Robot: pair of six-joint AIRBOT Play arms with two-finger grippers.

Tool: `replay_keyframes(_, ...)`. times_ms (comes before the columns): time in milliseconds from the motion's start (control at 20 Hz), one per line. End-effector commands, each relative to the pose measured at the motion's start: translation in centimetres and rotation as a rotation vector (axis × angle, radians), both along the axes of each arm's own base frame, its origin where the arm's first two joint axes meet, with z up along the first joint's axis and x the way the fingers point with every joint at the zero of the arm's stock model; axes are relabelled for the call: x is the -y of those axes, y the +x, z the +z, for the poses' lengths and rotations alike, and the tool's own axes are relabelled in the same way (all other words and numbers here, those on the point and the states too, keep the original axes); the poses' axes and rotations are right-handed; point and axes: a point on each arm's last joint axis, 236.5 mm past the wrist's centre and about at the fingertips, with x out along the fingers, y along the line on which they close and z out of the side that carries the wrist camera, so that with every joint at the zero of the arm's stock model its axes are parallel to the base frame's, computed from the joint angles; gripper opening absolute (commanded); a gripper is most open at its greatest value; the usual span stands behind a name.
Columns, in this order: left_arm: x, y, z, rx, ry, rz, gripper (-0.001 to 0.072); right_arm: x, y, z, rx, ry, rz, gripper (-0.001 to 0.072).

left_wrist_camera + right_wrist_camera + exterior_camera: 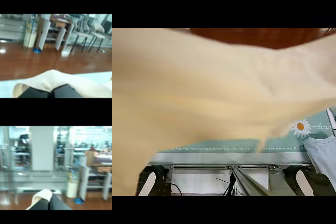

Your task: Fold the shirts.

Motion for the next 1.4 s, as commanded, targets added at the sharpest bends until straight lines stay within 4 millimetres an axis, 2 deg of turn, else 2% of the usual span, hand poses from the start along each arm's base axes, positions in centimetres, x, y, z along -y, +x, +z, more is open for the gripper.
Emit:
replay_keyframes(0,0.5,-0.1,-5.6,-0.272,0.004,-0.028,0.0023,3.5,-1.1,-3.1,-0.163,-0.041,-0.167,0.0043)
replay_keyframes(100,0.9,0.5,-9.0,-0.424,0.006,-0.054,0.0024,5.1,0.6,-7.3,-0.356,-0.057,-0.209,0.0043)
replay_keyframes(150,1.2,1.1,-10.8,-0.486,0.004,-0.072,0.0023,5.1,2.2,-10.3,-0.492,-0.082,-0.182,0.0043)
replay_keyframes(250,1.7,2.5,-14.3,-0.603,-0.015,-0.102,0.0023,4.1,5.9,-16.3,-0.755,-0.106,-0.091,0.0042)
replay_keyframes(350,1.4,4.3,-18.8,-0.707,0.009,-0.106,0.0023,2.3,10.9,-19.9,-0.877,-0.145,-0.004,0.0043)
replay_keyframes(450,0.2,7.1,-23.2,-0.764,0.017,-0.056,0.0023,1.2,17.2,-23.0,-0.925,-0.183,0.028,0.0043)
replay_keyframes(500,-0.1,8.7,-24.7,-0.763,0.022,-0.047,0.0023,0.9,20.1,-24.9,-0.949,-0.187,0.037,0.0043)
replay_keyframes(600,-0.6,12.4,-27.7,-0.788,-0.02,-0.011,0.0023,0.6,25.3,-30.0,-1.032,-0.17,0.043,0.0044)
replay_keyframes(700,-1.3,16.4,-30.9,-0.827,-0.042,0.025,0.0023,0.5,29.0,-35.5,-1.123,-0.158,0.045,0.0044)
replay_keyframes(800,-2.0,20.6,-34.8,-0.896,-0.057,0.056,0.0023,0.5,31.5,-40.3,-1.19,-0.147,0.046,0.0044)
replay_keyframes(900,-2.5,24.4,-39.2,-0.949,-0.06,0.073,0.0024,0.0,33.7,-43.8,-1.214,-0.117,0.054,0.0044)
replay_keyframes(1050,-3.0,28.1,-44.6,-1.011,-0.045,0.081,0.0024,-0.6,36.2,-46.7,-1.195,-0.071,0.062,0.0044)
replay_keyframes(1200,-3.7,30.3,-48.2,-1.036,-0.02,0.1,0.0024,-0.6,37.8,-48.5,-1.179,-0.058,0.057,0.0045)
replay_keyframes(1350,-3.5,29.8,-51.4,-1.114,0.0,0.077,0.0025,-0.6,37.4,-51.1,-1.248,-0.035,0.047,0.0046)
